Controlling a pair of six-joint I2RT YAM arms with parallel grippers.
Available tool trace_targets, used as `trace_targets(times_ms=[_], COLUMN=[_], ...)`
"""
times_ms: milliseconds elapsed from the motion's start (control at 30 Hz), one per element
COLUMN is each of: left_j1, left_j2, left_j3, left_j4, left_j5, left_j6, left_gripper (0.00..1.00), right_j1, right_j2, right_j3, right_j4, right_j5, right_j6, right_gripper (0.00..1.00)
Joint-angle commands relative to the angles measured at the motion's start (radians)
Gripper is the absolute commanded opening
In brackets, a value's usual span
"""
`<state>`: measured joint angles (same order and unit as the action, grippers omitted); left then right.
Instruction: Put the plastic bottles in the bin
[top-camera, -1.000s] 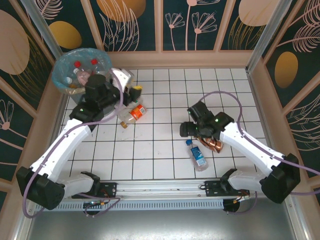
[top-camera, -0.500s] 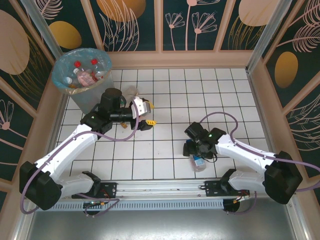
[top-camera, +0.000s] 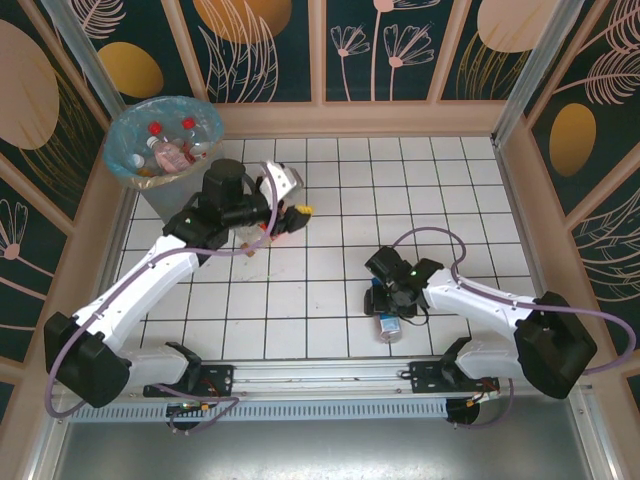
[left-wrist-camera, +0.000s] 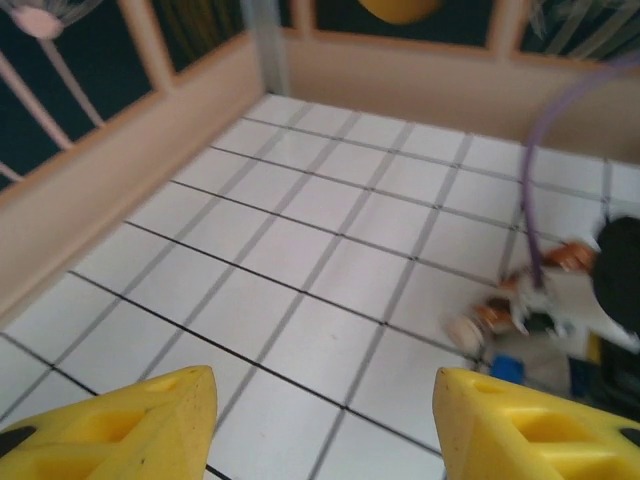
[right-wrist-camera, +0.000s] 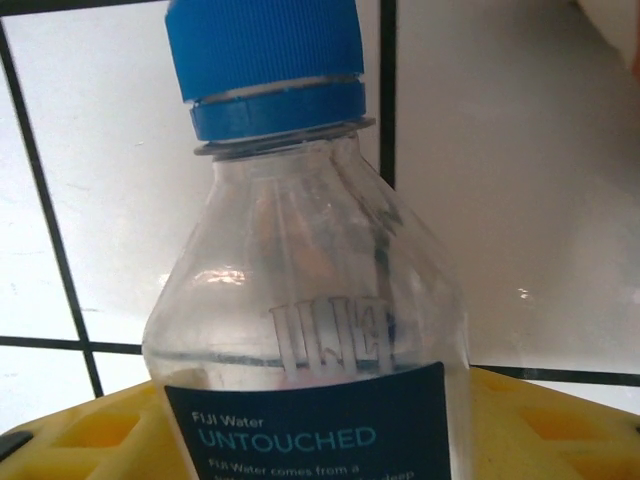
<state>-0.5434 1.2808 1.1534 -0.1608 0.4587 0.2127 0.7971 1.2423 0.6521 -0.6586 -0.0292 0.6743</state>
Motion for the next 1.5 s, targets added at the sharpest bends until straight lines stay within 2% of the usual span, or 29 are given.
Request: trace_targets(times_ms=[0, 133, 200, 300, 433, 533, 600, 867, 1033, 1233, 1467], left_j1=[0.000, 0.004, 0.014, 0.059, 0.117, 0.117, 0.117, 0.117, 0.117, 0.117, 0.117], left_j2=[0.025, 0.076, 0.107, 0.163, 0.201, 0.196, 0.185, 0.144, 0.124, 0.109, 0.091], left_j3=[0.113, 0.234, 0.288, 0.375, 0.407, 0.379, 0.368, 0.322, 0.315, 0.306, 0.301], left_j4=[0.004, -0.033, -0.061, -0.120, -0.097, -0.056, -0.066, -0.137, -0.167, -0.160, -0.158], left_j5=[-0.159, -0.303, -0.331, -0.217, 0.084, 0.262, 0.309, 0.349, 0.288, 0.293, 0.269], left_j6=[-0.191, -0.330, -0.409, -0.523, -0.640, -0.636, -0.613, -0.511, -0.477, -0.471, -0.451], left_gripper=[0.60, 0.59, 0.59, 0.58, 0.57, 0.58, 0.58, 0.57, 0.62, 0.59, 0.61], right_j1=[0.013, 0.013, 0.014, 0.014, 0.022, 0.022, 0.022, 0.022, 0.022, 0.022, 0.019], right_j2=[0.002, 0.007, 0.012, 0.033, 0.043, 0.049, 0.065, 0.131, 0.125, 0.103, 0.068], right_j3=[0.071, 0.175, 0.229, 0.314, 0.373, 0.385, 0.401, 0.473, 0.466, 0.449, 0.421], right_j4=[0.032, 0.098, 0.165, 0.283, 0.472, 0.618, 0.688, 0.782, 0.797, 0.788, 0.801], right_j5=[-0.018, -0.045, -0.067, -0.101, -0.159, -0.238, -0.285, -0.346, -0.342, -0.322, -0.304], right_j6=[-0.078, -0.184, -0.253, -0.365, -0.510, -0.576, -0.604, -0.614, -0.597, -0.593, -0.589], right_gripper=[0.59, 0.59, 0.58, 0.58, 0.58, 0.59, 0.59, 0.58, 0.57, 0.56, 0.56])
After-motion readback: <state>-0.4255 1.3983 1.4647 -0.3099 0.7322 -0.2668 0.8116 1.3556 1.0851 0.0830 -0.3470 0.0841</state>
